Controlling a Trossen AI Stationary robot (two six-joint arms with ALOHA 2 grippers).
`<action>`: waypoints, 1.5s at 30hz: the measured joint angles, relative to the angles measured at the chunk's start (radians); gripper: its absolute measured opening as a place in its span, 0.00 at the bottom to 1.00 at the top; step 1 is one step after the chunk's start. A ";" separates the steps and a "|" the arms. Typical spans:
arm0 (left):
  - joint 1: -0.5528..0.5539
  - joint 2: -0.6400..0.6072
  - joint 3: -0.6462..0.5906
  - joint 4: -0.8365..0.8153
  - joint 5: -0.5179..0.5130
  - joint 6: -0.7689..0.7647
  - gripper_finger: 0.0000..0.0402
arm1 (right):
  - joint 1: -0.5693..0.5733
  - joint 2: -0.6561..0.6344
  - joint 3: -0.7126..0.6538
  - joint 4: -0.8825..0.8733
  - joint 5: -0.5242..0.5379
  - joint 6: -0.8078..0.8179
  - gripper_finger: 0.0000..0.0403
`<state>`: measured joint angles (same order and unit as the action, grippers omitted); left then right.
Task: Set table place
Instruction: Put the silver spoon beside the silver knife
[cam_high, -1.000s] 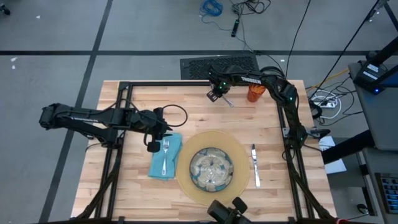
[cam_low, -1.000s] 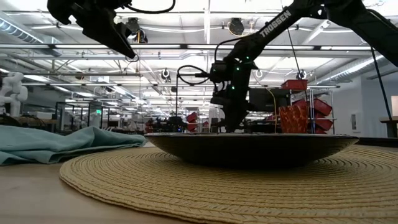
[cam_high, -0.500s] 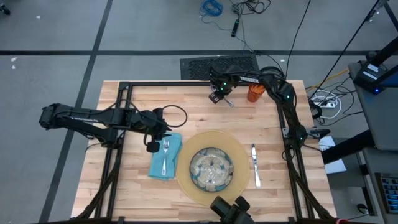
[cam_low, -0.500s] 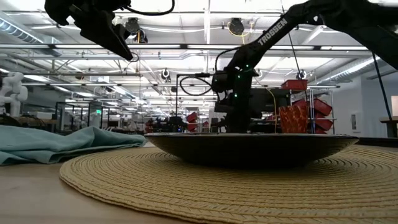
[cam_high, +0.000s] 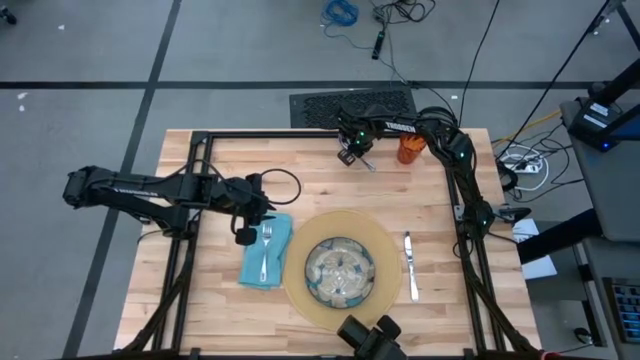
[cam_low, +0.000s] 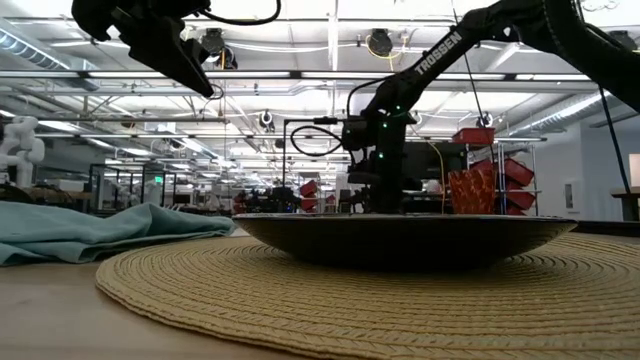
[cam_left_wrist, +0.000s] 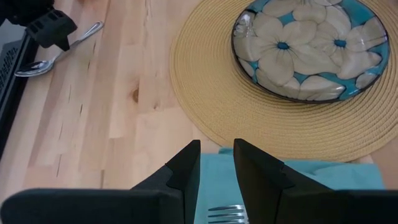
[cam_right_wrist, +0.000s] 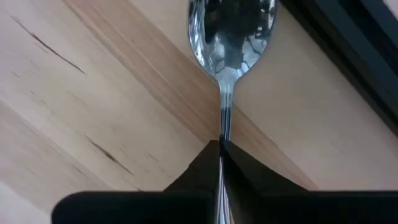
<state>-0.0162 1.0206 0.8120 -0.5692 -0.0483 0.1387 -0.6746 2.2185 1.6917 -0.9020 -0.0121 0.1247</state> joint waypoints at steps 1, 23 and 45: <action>0.000 0.000 0.000 0.000 0.004 -0.001 0.21 | 0.000 0.000 0.000 0.000 0.002 -0.002 0.02; 0.000 0.000 0.000 -0.001 0.021 0.000 0.21 | 0.008 -0.025 -0.007 -0.028 -0.026 0.006 0.19; 0.000 0.000 0.000 0.003 0.020 0.000 0.21 | 0.006 -0.031 -0.004 -0.026 0.029 -0.028 0.21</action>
<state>-0.0166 1.0206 0.8116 -0.5663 -0.0284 0.1388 -0.6688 2.1876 1.6878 -0.9283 0.0173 0.0967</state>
